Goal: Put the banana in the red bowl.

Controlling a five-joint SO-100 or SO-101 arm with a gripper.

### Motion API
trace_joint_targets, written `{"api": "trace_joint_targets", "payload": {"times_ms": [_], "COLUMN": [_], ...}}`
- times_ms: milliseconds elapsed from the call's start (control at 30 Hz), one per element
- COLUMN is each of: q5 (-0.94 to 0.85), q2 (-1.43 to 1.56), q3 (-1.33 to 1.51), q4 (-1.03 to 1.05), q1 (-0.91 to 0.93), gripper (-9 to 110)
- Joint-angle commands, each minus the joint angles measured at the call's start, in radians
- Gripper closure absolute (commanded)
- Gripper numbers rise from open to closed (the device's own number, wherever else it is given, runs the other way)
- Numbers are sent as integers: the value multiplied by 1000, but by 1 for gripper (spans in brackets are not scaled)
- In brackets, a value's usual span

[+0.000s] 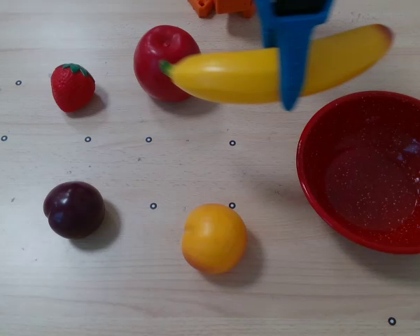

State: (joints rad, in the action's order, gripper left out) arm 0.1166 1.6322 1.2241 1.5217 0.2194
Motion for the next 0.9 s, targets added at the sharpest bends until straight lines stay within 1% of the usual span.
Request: {"api": "trace_joint_targets", "payload": {"times_ms": [0, 267, 367, 467, 633, 800, 867], "q5": [12, 87, 104, 114, 118, 106, 107], "q2": [115, 41, 3, -35, -109, -170, -181], "q3": [-106, -80, -77, -48, -11, 14, 52], "q4": [-67, -232, -261, -276, -245, -225, -249], "q1": [52, 219, 278, 327, 379, 388, 388], "gripper": [101, 101, 101, 101, 101, 101, 101]}}
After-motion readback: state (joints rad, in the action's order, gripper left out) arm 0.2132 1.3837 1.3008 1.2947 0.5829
